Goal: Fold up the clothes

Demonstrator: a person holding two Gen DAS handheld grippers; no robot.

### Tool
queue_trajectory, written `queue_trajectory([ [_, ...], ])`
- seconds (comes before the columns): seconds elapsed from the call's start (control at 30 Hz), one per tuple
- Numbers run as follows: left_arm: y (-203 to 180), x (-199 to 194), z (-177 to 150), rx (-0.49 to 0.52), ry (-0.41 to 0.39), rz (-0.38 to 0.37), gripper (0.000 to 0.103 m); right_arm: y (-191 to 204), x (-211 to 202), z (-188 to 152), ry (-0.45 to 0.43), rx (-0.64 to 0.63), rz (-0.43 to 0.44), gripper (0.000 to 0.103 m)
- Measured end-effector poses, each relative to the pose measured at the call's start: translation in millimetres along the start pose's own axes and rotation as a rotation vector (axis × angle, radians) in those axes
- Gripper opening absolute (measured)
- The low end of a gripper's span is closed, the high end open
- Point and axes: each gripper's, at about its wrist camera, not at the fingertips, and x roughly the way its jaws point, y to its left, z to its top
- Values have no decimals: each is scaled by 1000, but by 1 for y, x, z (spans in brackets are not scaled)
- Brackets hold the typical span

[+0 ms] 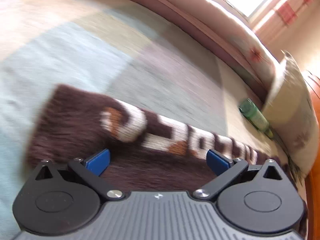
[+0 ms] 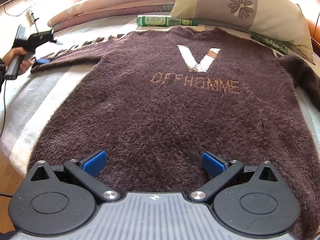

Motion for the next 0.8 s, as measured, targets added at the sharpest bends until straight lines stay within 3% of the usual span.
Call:
queue_trajectory([
  [0.1,-13,-1,0,23,-2,85,102,0,-1,0,-3,4,-2,103],
  [0.17,-41,3,-5,85,17,75,102,1,-2,1,-2,4,-2,103],
  [0.37,-144,30,-46,253,175,-296,102,6,-2,3,-1,-1,5,103],
  [0.47,-181,50,-66,301,253,-367,102,8,-2,5,1,0,9,103],
  [0.63,-171,66,-84,314,309,-318,102,4,3,10,6,43,-13,103],
  [0.7,-154,55,-85,284,296,-358,102,-1,9,9,34,66,-26,103],
  [0.8,-128,34,-81,273,260,-311,102,-4,13,3,31,86,-31,103],
])
